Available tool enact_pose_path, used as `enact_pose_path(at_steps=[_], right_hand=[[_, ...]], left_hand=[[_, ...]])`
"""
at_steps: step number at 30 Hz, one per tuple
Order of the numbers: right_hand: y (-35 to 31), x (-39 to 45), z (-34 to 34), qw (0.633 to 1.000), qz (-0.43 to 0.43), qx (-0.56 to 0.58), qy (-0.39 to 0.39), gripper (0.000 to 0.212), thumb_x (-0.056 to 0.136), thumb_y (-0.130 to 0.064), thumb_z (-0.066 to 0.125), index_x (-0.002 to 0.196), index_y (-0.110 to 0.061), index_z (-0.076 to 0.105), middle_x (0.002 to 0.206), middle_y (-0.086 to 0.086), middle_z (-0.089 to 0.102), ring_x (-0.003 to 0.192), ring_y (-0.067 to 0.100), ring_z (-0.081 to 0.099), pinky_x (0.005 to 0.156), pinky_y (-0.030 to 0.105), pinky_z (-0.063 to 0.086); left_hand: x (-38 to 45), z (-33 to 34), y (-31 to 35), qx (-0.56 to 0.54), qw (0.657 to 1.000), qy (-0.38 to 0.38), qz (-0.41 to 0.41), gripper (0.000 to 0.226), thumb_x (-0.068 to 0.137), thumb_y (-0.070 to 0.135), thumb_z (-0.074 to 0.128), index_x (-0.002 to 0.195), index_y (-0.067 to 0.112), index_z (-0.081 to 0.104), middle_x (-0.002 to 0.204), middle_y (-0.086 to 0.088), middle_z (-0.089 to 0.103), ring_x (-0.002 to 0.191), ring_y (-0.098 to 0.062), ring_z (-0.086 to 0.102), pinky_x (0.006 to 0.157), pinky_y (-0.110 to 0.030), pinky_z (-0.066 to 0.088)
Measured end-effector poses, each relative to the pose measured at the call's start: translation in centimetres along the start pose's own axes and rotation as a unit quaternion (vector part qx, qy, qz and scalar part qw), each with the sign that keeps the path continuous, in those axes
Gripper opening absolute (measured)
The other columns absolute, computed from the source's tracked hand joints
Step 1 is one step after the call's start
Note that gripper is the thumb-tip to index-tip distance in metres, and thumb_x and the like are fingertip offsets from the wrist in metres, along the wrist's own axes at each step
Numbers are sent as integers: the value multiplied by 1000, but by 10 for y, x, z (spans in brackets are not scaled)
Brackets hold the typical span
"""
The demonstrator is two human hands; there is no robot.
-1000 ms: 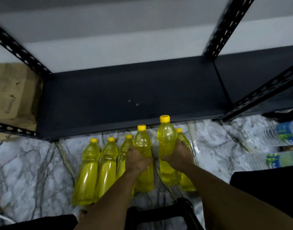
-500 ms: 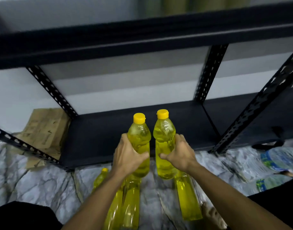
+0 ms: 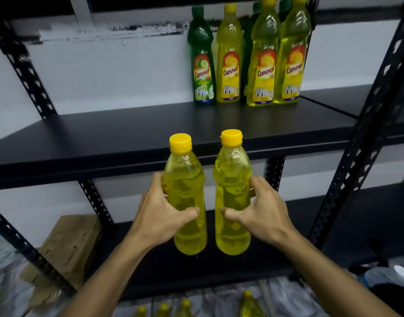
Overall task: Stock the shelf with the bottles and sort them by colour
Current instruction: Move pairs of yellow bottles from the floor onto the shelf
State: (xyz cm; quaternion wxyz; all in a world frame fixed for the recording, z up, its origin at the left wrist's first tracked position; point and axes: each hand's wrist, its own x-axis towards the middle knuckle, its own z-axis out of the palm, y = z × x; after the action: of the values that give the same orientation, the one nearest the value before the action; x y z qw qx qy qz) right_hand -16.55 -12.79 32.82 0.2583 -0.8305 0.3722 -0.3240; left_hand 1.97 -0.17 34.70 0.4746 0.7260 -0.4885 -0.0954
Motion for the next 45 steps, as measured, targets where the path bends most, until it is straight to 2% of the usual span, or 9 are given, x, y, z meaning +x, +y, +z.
enact_pose_path(at_steps=[15, 20, 25, 29, 31, 35, 38, 41, 45], right_hand=[[-95, 101, -127, 991, -74, 98, 58, 59, 51, -63, 78, 101, -37, 63, 94, -13, 70, 91, 10, 65, 81, 45, 55], [-104, 135, -151, 990, -79, 115, -5, 39, 67, -34, 85, 98, -26, 64, 88, -14, 69, 79, -2, 66, 61, 9, 47], [-103, 158, -154, 991, -89, 97, -2, 75, 65, -38, 86, 127, -9, 55, 115, -4, 63, 103, 12, 58, 72, 11, 43], [-98, 174, -147, 991, -85, 99, -37, 52, 72, -21, 83, 116, -17, 57, 94, -24, 55, 89, -1, 57, 59, -1, 40], [-93, 182, -143, 990, -73, 109, -45, 56, 74, -20, 82, 121, -22, 51, 98, -24, 54, 97, 3, 55, 64, 2, 40], [-85, 196, -134, 989, -49, 129, -51, 94, 75, -25, 81, 150, -16, 25, 146, 5, 42, 120, 13, 42, 90, 22, 37], [-75, 199, -125, 983, -42, 168, -63, 97, 76, -31, 79, 151, -23, 19, 153, 6, 34, 134, 18, 37, 99, 28, 34], [-67, 188, -111, 983, -45, 174, -40, 108, 67, -53, 77, 151, -31, 13, 155, -3, 27, 138, 15, 30, 107, 34, 31], [-62, 167, -78, 993, -47, 90, 59, 129, 48, -70, 79, 150, -33, 8, 150, -9, 16, 141, 14, 20, 111, 36, 30]], left_hand=[[106, -78, 152, -40, 992, 60, 107, 70, 48, 39, 86, 108, 24, 53, 98, 6, 66, 88, -8, 65, 69, -24, 54], [143, -80, 163, -62, 992, 43, 102, 63, 59, 24, 90, 110, 21, 53, 103, 0, 65, 93, -15, 65, 74, -29, 55], [173, -70, 155, -64, 994, 16, 91, 60, 56, 21, 89, 105, 23, 54, 100, 0, 66, 93, -17, 65, 73, -28, 54], [192, -65, 141, -56, 995, -16, 79, 72, 41, 40, 83, 106, 28, 55, 104, 1, 68, 97, -16, 66, 86, -39, 57], [201, -64, 136, -61, 994, -35, 82, 73, 42, 42, 81, 109, 30, 56, 107, 3, 68, 100, -15, 66, 89, -40, 55], [211, -62, 129, -58, 991, -82, 89, 78, 52, 43, 81, 123, 29, 51, 115, 6, 66, 107, -12, 64, 96, -39, 53], [209, -61, 119, -69, 990, -93, 77, 98, 52, 56, 81, 137, 32, 38, 127, 8, 60, 118, -11, 58, 102, -42, 48], [192, -51, 111, -43, 998, -30, 45, 122, 44, 76, 78, 146, 37, 24, 133, 14, 47, 122, -8, 48, 100, -35, 45], [168, -25, 107, -15, 995, 92, 16, 114, 44, 79, 76, 136, 29, 33, 126, 11, 47, 112, -7, 51, 80, -22, 44]])
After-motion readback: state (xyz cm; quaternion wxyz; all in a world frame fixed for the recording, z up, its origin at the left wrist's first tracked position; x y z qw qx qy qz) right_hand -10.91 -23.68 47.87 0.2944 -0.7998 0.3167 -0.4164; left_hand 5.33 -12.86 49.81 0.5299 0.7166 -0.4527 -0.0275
